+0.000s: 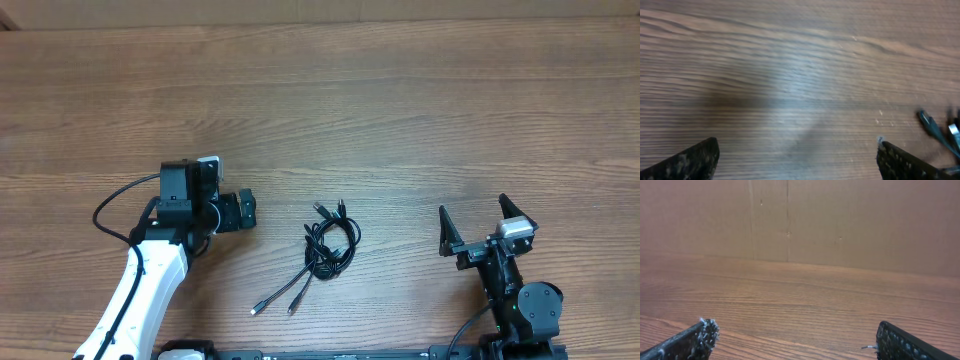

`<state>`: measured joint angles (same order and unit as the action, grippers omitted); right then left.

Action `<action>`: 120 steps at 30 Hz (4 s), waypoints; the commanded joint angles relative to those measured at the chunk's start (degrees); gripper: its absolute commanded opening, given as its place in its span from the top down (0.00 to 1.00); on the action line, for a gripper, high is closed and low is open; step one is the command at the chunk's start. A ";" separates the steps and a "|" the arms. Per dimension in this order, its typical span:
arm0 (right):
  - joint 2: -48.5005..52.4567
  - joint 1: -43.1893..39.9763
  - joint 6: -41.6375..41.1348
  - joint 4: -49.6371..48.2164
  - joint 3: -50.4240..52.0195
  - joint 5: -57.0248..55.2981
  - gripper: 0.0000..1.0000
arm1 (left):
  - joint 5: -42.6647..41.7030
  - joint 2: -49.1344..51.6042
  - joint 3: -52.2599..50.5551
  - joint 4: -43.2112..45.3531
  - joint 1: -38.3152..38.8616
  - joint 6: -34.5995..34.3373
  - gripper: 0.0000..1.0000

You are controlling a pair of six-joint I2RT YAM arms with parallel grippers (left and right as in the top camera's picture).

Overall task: Untangle cables
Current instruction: 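Move the left gripper forward and down toward the black cable bundle, then close the left gripper on the cable bundle and lift it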

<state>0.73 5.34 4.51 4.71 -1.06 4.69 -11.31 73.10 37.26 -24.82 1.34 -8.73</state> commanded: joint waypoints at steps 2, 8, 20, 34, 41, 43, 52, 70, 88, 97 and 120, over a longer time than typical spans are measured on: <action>-0.50 0.07 0.07 -0.31 0.59 0.33 0.00 | -7.93 0.33 1.49 -1.11 0.13 7.56 0.00; -0.50 0.07 0.07 -0.31 0.59 0.33 0.00 | -10.99 0.33 1.55 -1.09 6.10 15.96 0.00; -0.50 0.07 0.07 -0.31 0.59 0.33 0.00 | -9.29 0.33 1.64 0.00 16.28 15.41 0.00; -0.50 0.07 0.07 -0.31 0.59 0.33 0.00 | -15.72 0.26 1.64 -1.97 16.37 -2.51 0.00; -0.50 0.07 0.07 -0.28 0.59 0.33 0.00 | -10.38 0.26 1.64 -5.75 16.87 -14.45 0.00; -0.50 0.07 0.07 -0.31 0.59 0.33 0.00 | -8.90 0.22 1.64 -6.69 17.90 -15.63 0.00; -0.50 0.07 0.07 -0.28 0.59 0.33 0.00 | -0.46 -1.42 1.95 -8.85 26.88 -22.29 0.00; -0.50 0.07 0.07 -0.31 0.59 0.33 0.00 | 1.84 -1.60 2.36 -3.21 29.97 -36.68 0.00; -0.50 0.07 0.07 -0.28 0.59 0.33 0.00 | 10.75 -1.57 2.36 -5.20 36.98 -47.08 0.00; -0.50 0.07 0.07 -0.28 0.59 0.33 0.00 | 15.39 -1.44 4.90 -9.11 38.93 -48.63 0.00; -0.50 0.07 0.07 -0.31 0.59 0.33 0.00 | 25.05 13.22 24.98 -28.39 45.88 -53.29 0.01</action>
<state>0.73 5.34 4.51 4.73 -1.06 4.69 11.16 84.40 61.04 -52.38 46.22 -56.73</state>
